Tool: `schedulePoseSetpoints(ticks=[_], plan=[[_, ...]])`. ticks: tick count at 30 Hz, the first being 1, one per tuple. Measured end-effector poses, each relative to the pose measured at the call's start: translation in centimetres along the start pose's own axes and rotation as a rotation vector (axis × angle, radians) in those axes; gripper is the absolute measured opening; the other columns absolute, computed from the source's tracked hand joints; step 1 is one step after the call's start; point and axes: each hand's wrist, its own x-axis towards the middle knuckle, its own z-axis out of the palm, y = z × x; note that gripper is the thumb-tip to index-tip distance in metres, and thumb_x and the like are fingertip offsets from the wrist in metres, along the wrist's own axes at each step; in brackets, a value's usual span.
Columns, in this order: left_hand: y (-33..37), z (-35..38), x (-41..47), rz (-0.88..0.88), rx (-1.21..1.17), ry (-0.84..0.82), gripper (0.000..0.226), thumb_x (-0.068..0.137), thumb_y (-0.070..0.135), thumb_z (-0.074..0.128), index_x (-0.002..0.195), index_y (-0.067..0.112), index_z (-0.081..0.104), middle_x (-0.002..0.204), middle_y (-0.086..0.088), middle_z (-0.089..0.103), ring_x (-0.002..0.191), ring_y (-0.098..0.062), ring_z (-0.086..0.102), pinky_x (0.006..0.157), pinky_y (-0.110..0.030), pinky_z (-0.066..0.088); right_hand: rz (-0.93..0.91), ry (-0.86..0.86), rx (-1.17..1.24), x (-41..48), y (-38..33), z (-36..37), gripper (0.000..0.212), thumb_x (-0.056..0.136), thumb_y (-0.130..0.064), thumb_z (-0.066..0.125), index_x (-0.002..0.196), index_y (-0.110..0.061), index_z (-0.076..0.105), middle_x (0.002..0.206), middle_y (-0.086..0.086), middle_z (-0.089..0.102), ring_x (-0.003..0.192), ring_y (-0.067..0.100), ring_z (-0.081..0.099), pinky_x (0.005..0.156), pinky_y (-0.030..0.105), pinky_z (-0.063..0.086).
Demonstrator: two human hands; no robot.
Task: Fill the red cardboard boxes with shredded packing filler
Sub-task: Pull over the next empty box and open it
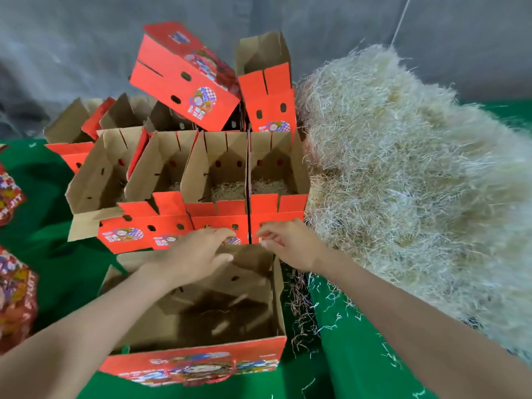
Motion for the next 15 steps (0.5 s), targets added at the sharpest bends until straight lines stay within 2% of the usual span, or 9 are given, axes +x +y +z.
schedulePoseSetpoints(ticks=[2, 4, 6, 7, 9, 10, 11, 13, 15], plan=[[1.5, 0.7, 0.9, 0.016, 0.049, 0.039, 0.025, 0.090, 0.033, 0.055, 0.114, 0.026, 0.057, 0.111, 0.005, 0.064, 0.106, -0.020, 0.058, 0.083, -0.036, 0.047, 0.039, 0.075, 0.019, -1.4, 1.2, -1.2, 0.022, 0.092, -0.017, 0.055, 0.111, -0.010, 0.066, 0.104, 0.005, 0.070, 0.092, 0.015, 0.065, 0.088, 0.029, 0.051], [3.0, 0.6, 2.0, -0.060, 0.149, 0.009, 0.012, 0.092, 0.026, 0.050, 0.100, 0.024, 0.059, 0.103, 0.001, 0.065, 0.099, -0.024, 0.059, 0.077, -0.037, 0.048, 0.095, 0.167, 0.015, -3.1, 2.8, -2.6, 0.022, 0.092, -0.013, 0.054, 0.110, -0.009, 0.066, 0.101, 0.006, 0.071, 0.086, 0.017, 0.067, 0.082, 0.031, 0.054], [4.9, 0.1, 3.4, -0.103, 0.137, -0.004, 0.019, 0.089, 0.019, 0.051, 0.107, 0.022, 0.057, 0.111, -0.002, 0.063, 0.105, -0.024, 0.057, 0.083, -0.038, 0.048, 0.167, 0.288, -0.027, -4.8, 5.1, -4.1, 0.023, 0.093, -0.011, 0.052, 0.111, -0.009, 0.065, 0.100, 0.007, 0.070, 0.079, 0.020, 0.068, 0.075, 0.036, 0.056], [6.2, 0.0, 4.2, -0.060, 0.080, 0.006, 0.028, 0.088, 0.018, 0.052, 0.115, 0.022, 0.055, 0.120, -0.001, 0.059, 0.112, -0.022, 0.054, 0.091, -0.038, 0.046, 0.223, 0.343, -0.062, -5.6, 6.5, -5.0, 0.025, 0.092, -0.012, 0.053, 0.115, -0.010, 0.063, 0.105, 0.007, 0.069, 0.081, 0.020, 0.068, 0.077, 0.036, 0.056], [9.7, -0.4, 5.7, 0.105, -0.034, -0.005, 0.044, 0.088, 0.023, 0.054, 0.131, 0.024, 0.045, 0.136, 0.001, 0.048, 0.125, -0.019, 0.045, 0.105, -0.038, 0.037, 0.424, 0.362, -0.178, -7.0, 10.1, -7.0, 0.043, 0.088, -0.017, 0.060, 0.129, -0.015, 0.050, 0.127, 0.009, 0.056, 0.102, 0.023, 0.062, 0.094, 0.037, 0.049], [11.6, -0.5, 6.3, 0.172, -0.075, -0.026, 0.047, 0.090, 0.026, 0.054, 0.135, 0.025, 0.041, 0.140, 0.003, 0.044, 0.127, -0.018, 0.043, 0.108, -0.038, 0.035, 0.565, 0.312, -0.265, -7.6, 12.0, -8.1, 0.061, 0.084, -0.022, 0.065, 0.138, -0.020, 0.037, 0.141, 0.012, 0.041, 0.120, 0.028, 0.050, 0.104, 0.040, 0.039], [13.4, -0.6, 6.9, 0.219, -0.089, -0.047, 0.048, 0.091, 0.030, 0.053, 0.136, 0.026, 0.039, 0.142, 0.004, 0.042, 0.127, -0.018, 0.042, 0.108, -0.036, 0.035, 0.696, 0.234, -0.347, -8.2, 13.8, -9.1, 0.082, 0.080, -0.026, 0.070, 0.145, -0.026, 0.020, 0.151, 0.014, 0.021, 0.135, 0.035, 0.029, 0.110, 0.046, 0.025], [15.9, -0.3, 8.4, 0.263, -0.086, -0.081, 0.047, 0.093, 0.033, 0.051, 0.137, 0.025, 0.039, 0.142, 0.003, 0.043, 0.127, -0.017, 0.042, 0.106, -0.034, 0.035, 0.863, 0.113, -0.428, -9.6, 17.1, -10.5, 0.117, 0.071, -0.033, 0.077, 0.145, -0.032, -0.014, 0.153, 0.018, -0.014, 0.139, 0.042, -0.007, 0.110, 0.053, 0.001], [17.2, 0.1, 9.8, 0.242, -0.126, -0.132, 0.045, 0.093, 0.034, 0.051, 0.135, 0.022, 0.041, 0.136, 0.000, 0.048, 0.122, -0.017, 0.045, 0.103, -0.034, 0.039, 0.919, 0.082, -0.409, -11.0, 19.5, -10.7, 0.135, 0.065, -0.038, 0.081, 0.137, -0.033, -0.033, 0.147, 0.020, -0.029, 0.136, 0.042, -0.020, 0.105, 0.055, -0.008]])
